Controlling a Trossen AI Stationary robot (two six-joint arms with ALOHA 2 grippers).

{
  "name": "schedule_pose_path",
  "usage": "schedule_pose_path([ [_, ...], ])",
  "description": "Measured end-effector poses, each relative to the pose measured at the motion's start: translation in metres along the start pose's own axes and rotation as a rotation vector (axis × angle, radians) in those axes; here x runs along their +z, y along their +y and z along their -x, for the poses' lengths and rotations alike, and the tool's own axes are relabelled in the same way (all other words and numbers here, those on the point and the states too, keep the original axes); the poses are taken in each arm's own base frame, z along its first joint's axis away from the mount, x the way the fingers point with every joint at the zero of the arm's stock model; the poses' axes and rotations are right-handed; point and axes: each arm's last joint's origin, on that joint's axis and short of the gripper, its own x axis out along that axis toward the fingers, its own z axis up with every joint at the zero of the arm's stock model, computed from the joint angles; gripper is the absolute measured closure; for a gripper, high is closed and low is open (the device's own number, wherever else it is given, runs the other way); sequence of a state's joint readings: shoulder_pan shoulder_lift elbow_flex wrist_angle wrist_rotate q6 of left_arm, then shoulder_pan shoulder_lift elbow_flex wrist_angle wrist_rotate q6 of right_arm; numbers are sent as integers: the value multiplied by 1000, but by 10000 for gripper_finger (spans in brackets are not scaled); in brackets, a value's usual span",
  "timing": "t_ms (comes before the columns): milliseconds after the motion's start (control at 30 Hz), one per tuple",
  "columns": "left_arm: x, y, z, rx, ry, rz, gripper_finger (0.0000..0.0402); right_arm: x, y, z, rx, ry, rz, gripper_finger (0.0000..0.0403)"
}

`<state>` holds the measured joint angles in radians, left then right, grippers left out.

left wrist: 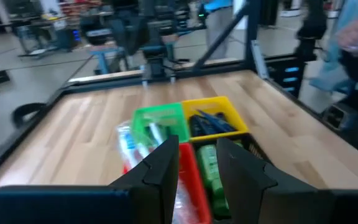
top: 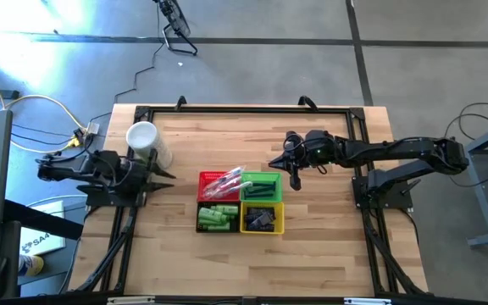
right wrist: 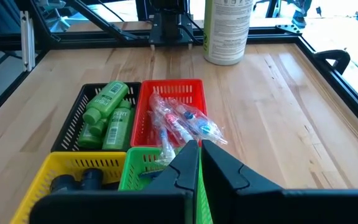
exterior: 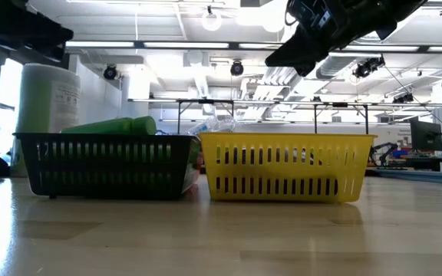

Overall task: Pick & Place Travel size toiletries
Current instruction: Return to Home Position

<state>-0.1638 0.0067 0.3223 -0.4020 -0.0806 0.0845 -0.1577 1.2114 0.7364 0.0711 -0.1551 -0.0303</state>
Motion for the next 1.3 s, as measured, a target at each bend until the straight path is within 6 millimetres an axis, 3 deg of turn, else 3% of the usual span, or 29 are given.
schedule_pose_path([
  [467,-45,-5,-28,25,-33,14,298,1,0,0,0,-15,-1,392],
  [1300,-53,-6,-33,47,-76,48,298,1,0,0,0,-10,-1,392],
])
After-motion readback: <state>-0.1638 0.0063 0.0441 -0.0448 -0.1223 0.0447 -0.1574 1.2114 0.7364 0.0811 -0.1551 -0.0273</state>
